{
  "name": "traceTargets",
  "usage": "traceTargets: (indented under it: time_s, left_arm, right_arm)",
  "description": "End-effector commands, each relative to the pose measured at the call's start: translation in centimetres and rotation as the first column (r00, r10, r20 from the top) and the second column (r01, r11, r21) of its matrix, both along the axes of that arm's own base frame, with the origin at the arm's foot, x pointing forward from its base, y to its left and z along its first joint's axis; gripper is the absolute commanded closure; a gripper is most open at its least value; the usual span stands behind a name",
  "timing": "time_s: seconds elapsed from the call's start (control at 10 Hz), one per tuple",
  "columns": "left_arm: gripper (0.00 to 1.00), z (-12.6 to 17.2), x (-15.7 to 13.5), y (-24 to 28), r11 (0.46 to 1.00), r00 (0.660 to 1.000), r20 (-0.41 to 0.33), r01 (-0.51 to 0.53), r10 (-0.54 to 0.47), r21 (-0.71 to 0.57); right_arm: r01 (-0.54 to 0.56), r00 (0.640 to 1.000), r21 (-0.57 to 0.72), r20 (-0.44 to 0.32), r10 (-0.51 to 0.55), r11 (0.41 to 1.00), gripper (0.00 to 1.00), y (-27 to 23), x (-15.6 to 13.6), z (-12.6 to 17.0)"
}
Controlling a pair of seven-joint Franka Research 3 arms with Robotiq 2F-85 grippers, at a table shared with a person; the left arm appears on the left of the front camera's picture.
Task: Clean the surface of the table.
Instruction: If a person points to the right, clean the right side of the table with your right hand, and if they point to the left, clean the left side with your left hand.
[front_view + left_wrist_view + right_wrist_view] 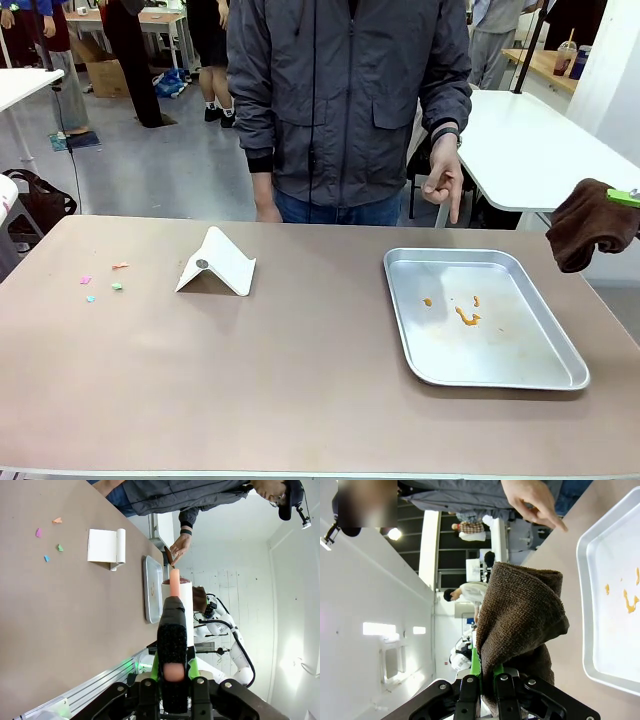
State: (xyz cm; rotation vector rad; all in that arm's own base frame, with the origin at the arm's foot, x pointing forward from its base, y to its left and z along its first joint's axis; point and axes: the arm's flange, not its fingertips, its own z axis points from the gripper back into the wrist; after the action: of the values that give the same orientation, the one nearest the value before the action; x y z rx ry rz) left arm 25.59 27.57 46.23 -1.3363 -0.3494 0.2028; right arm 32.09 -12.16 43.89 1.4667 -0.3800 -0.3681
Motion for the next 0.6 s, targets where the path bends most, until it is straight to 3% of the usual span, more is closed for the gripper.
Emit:
traceTargets:
  time_s: [0.0, 0.3, 0.4, 0.5]
  left_arm:
    - [1.00, 0.29, -0.05, 0.19, 1.000, 1.000, 0.002, 0.009, -0.009, 0.000]
    - [1.00, 0.29, -0.05, 0.19, 1.000, 1.000, 0.002, 0.009, -0.009, 0.000]
    - [1.00, 0.29, -0.05, 0.19, 1.000, 1.000, 0.002, 0.009, -0.009, 0.000]
    - [1.00, 0.29, -0.05, 0.19, 1.000, 1.000, 0.002, 0.009, -0.009, 0.000]
  right_arm:
    - [-0.001, 1.000, 0.009, -0.009, 0.001, 1.000, 1.00, 0.09, -0.10, 0.41]
    - [-0.001, 1.000, 0.009, -0.009, 0.001, 1.000, 1.00, 0.09, -0.10, 0.41]
    - [0.000, 1.000, 0.000, 0.000, 0.000, 1.000, 0.90, 0.00, 0.00, 0.00]
    - [-0.029, 1.000, -0.065, 0.008, 0.030, 0.997, 0.90, 1.00, 0.67, -0.04]
